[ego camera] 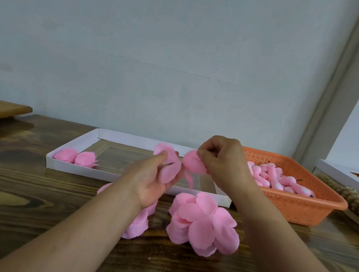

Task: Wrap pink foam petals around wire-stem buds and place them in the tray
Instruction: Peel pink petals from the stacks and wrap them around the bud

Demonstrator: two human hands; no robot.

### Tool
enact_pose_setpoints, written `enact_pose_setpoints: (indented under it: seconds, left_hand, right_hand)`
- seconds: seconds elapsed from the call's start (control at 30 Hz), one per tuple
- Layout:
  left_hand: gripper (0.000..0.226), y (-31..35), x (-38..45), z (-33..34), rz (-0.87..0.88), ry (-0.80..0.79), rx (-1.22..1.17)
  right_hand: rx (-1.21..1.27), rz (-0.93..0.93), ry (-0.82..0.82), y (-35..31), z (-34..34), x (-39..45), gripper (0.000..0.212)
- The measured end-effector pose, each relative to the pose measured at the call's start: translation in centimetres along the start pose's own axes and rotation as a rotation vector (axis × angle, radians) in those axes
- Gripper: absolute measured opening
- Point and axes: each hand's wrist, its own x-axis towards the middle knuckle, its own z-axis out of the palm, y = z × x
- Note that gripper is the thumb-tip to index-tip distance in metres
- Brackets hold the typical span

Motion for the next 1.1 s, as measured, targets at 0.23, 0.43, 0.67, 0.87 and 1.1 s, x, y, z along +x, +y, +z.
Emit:
enact_pose_setpoints:
  seconds: [0.23,0.43,0.67,0.87,1.1]
  left_hand:
    - [0.038,0.3,0.0,-0.8,0.083,0.04,0.189]
    - [0.036,0.3,0.1,-1.0,0.123,0.1,0.297]
    - [0.022,-0.2,0.0,-0.9,0.115,0.096,0.246]
    - [0.035,-0.6,-0.7,-0.3,0.092,0.041,0.12]
    - [0.023,-1.0,-0.9,-0.2,0.07,0.031,0.098]
  right_hand:
    - [0.053,0.024,0.089,0.0,-1.5,0.0,0.025]
    - [0.055,0.011,0.065,-0.4,-1.5,-0.1,0.023]
    - [0.015,-0.055,0.029,-0.6,-0.7,-0.3,0.014]
    - [-0.187,-0.162,0.001,-0.6,-0.1,-0.6,0.013]
    - [-0.288,-0.23,-0.063,-1.1,0.4,-0.7,0.014]
